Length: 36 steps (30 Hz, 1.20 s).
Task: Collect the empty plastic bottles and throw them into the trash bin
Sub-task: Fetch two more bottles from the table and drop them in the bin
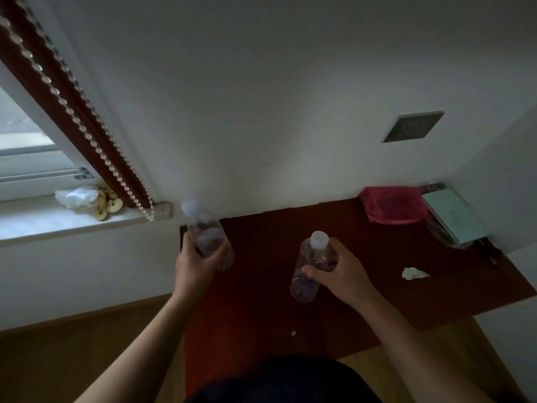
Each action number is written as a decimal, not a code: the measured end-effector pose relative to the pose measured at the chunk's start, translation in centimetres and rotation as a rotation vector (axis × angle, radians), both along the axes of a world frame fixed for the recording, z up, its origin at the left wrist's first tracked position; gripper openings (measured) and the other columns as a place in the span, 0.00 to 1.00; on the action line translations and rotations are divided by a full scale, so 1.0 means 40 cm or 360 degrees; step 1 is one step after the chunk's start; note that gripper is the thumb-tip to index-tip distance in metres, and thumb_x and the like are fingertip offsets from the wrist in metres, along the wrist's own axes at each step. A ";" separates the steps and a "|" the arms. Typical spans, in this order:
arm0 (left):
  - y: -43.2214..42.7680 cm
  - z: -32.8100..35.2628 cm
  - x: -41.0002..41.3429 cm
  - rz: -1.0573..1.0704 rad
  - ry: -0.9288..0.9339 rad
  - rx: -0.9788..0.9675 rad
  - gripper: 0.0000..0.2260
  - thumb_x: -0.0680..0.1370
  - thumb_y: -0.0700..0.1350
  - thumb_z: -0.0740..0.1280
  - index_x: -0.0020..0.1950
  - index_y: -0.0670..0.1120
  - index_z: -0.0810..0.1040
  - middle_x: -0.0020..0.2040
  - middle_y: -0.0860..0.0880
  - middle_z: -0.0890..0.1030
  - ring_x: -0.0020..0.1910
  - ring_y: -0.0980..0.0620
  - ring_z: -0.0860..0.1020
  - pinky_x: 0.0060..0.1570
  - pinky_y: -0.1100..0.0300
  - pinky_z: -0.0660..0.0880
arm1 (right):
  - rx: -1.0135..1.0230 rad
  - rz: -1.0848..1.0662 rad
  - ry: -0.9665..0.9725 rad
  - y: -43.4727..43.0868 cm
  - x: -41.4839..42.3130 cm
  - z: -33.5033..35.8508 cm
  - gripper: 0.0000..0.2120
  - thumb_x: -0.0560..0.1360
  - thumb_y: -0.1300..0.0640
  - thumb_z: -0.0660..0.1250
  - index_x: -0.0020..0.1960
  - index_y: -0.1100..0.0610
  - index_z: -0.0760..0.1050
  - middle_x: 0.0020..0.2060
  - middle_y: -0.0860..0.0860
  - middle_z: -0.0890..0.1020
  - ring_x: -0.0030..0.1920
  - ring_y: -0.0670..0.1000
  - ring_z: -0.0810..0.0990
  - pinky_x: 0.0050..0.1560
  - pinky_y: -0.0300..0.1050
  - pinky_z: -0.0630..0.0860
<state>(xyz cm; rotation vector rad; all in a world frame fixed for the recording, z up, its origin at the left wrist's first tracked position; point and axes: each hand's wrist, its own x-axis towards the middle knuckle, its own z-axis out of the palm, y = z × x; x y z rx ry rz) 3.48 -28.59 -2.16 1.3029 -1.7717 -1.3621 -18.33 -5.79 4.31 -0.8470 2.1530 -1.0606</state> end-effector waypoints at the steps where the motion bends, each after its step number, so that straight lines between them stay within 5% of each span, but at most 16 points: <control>1: 0.027 -0.001 0.018 -0.0015 0.0001 0.0005 0.23 0.67 0.62 0.78 0.58 0.60 0.75 0.50 0.55 0.85 0.46 0.61 0.84 0.43 0.58 0.82 | 0.0009 0.0011 -0.0017 0.011 -0.008 -0.007 0.25 0.65 0.43 0.79 0.59 0.41 0.73 0.52 0.40 0.83 0.53 0.40 0.82 0.54 0.44 0.81; 4: 0.110 0.000 0.070 0.0017 -0.0070 -0.0015 0.23 0.67 0.63 0.78 0.56 0.60 0.74 0.50 0.53 0.85 0.47 0.58 0.84 0.46 0.51 0.84 | -0.0014 0.0075 -0.0086 0.042 -0.021 -0.029 0.28 0.65 0.44 0.80 0.61 0.43 0.72 0.53 0.43 0.83 0.54 0.43 0.83 0.56 0.47 0.81; 10: 0.284 0.032 0.176 0.0383 -0.0281 -0.0168 0.24 0.66 0.70 0.73 0.54 0.61 0.72 0.48 0.55 0.81 0.46 0.57 0.82 0.42 0.55 0.82 | -0.0118 0.0412 -0.0169 0.047 -0.021 -0.035 0.25 0.64 0.43 0.79 0.58 0.44 0.75 0.52 0.42 0.83 0.53 0.42 0.82 0.55 0.48 0.80; 15: 0.500 0.026 0.311 0.0958 -0.0417 -0.0110 0.27 0.65 0.70 0.73 0.55 0.56 0.72 0.49 0.57 0.81 0.47 0.55 0.82 0.44 0.50 0.82 | -0.0158 0.0833 -0.0217 0.015 0.028 -0.038 0.23 0.64 0.42 0.76 0.57 0.38 0.75 0.53 0.37 0.82 0.54 0.37 0.81 0.51 0.41 0.77; 20: 0.818 0.027 0.458 0.1595 -0.0458 0.0056 0.29 0.65 0.70 0.71 0.59 0.59 0.68 0.51 0.61 0.77 0.47 0.59 0.79 0.41 0.60 0.79 | -0.0070 0.1291 -0.0289 -0.001 0.161 -0.068 0.23 0.65 0.46 0.79 0.57 0.41 0.76 0.52 0.41 0.84 0.54 0.42 0.82 0.55 0.53 0.81; 25: 1.102 0.036 0.560 0.2222 -0.0485 0.0223 0.27 0.67 0.72 0.67 0.59 0.61 0.66 0.54 0.53 0.77 0.50 0.49 0.79 0.46 0.53 0.78 | -0.0078 0.1809 -0.0293 0.001 0.369 -0.043 0.24 0.65 0.45 0.80 0.58 0.42 0.76 0.51 0.41 0.84 0.52 0.42 0.83 0.53 0.50 0.82; 36: 1.447 -0.002 0.702 0.2869 -0.0372 0.0570 0.27 0.75 0.57 0.73 0.68 0.50 0.69 0.61 0.45 0.78 0.56 0.43 0.78 0.48 0.50 0.76 | 0.0033 0.2270 -0.0158 0.066 0.733 -0.078 0.23 0.67 0.46 0.79 0.58 0.39 0.74 0.51 0.40 0.83 0.53 0.43 0.82 0.50 0.49 0.84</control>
